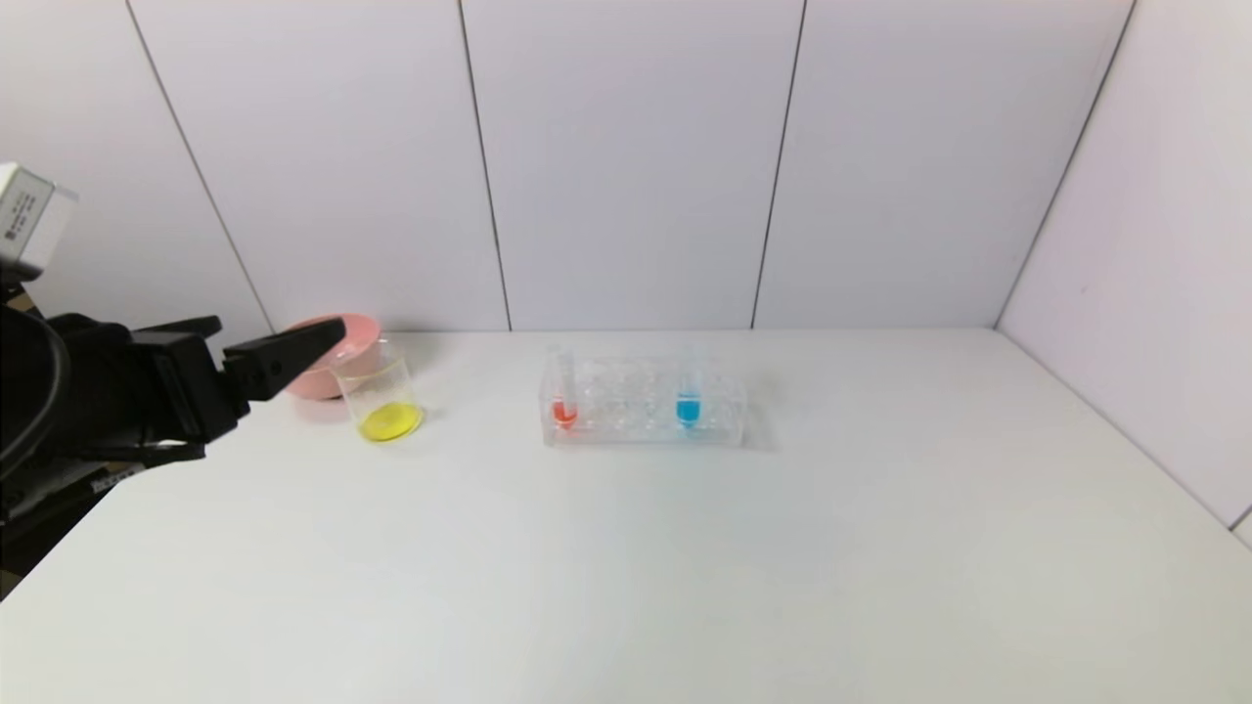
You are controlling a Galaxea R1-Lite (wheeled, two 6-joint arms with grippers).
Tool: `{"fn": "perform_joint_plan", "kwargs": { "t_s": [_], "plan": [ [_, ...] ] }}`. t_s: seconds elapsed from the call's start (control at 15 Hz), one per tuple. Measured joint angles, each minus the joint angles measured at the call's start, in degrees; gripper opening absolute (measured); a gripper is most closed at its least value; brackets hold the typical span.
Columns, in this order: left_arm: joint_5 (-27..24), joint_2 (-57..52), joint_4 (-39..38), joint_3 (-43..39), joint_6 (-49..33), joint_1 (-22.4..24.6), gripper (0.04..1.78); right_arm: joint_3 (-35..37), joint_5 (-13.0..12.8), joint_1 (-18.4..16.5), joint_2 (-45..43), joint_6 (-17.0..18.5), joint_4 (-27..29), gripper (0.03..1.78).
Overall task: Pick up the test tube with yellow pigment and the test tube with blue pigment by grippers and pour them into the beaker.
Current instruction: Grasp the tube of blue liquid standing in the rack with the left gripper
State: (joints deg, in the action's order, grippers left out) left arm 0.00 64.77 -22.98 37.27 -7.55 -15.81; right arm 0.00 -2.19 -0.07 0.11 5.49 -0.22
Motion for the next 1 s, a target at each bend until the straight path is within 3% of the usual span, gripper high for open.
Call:
{"fn": "perform_joint_plan", "kwargs": {
  "t_s": [0.27, 0.47, 1.0],
  "plan": [
    [0.21, -0.02, -0.78, -3.40, -2.71, -10.53, 1.78, 0.00, 0.00, -0.02, 0.00, 0.00, -0.02, 1.71],
    [0.35, 4.24, -5.10, -4.04, -3.86, -13.70, 1.78, 0.00, 0.00, 0.00, 0.00, -0.04, -0.02, 1.71],
    [6.44, 29.53, -30.18, -2.35, -3.80, -21.31, 1.78, 0.00, 0.00, 0.00, 0.00, -0.01, 0.00, 1.71]
  ]
}}
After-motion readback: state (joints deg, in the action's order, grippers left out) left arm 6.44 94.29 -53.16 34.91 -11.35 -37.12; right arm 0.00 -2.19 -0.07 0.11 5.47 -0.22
